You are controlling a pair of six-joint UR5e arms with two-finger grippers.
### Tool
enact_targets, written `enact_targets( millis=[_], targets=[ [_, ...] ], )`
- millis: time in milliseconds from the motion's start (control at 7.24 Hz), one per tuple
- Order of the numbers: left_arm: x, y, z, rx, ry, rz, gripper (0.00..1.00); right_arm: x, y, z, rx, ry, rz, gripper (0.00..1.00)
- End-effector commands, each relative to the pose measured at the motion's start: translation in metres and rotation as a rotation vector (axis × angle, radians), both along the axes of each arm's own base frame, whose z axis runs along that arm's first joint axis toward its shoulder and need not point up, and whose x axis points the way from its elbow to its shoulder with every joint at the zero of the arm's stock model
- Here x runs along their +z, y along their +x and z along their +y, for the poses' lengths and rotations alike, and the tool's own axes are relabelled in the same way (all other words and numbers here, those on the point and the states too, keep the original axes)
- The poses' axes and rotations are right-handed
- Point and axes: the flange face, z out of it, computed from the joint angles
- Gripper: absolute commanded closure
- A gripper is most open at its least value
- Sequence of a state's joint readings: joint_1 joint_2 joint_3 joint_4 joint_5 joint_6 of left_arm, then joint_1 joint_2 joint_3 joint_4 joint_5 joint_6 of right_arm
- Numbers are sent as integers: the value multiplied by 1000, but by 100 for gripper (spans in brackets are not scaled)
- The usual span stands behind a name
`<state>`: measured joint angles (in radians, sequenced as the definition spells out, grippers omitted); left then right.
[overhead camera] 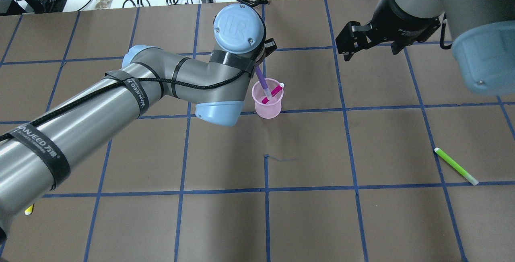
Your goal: Insert purple and pink pens into pink cup
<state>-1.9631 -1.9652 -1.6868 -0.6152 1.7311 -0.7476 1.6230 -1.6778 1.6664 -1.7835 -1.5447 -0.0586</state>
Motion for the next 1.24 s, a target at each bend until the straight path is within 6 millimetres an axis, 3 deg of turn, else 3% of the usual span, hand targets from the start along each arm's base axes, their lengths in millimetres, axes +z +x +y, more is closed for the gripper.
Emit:
enact_targets(
  millis=[0, 138, 276, 415, 553, 691, 829, 1106],
  targets=[
    [-4, -2, 0, 2, 1, -4, 74, -1, 0, -1, 4, -2, 1, 0],
    [-4, -4, 1, 0, 2, -2, 51, -1, 0, 0, 4, 0, 1, 0],
    [-4, -4, 1, -1, 1, -4, 16, -1, 0, -1, 6, 0, 1, 0],
    [-3, -4, 1, -1, 0, -2, 8, 0, 0, -1, 6, -5, 1, 0],
    [-2, -4, 1, -1, -4, 0, 8, -1, 0, -1, 6, -2, 1, 0],
    [7, -4, 0, -8, -35, 9, 0, 0, 0, -1, 6, -3, 1, 0],
    [22, -1, -2, -12, -54, 23, 0, -1, 0, -1, 6, 0, 1, 0],
    [28, 30, -15, -31, 38, 50, 0, -1, 0, -1, 6, -2, 1, 0]
  ],
)
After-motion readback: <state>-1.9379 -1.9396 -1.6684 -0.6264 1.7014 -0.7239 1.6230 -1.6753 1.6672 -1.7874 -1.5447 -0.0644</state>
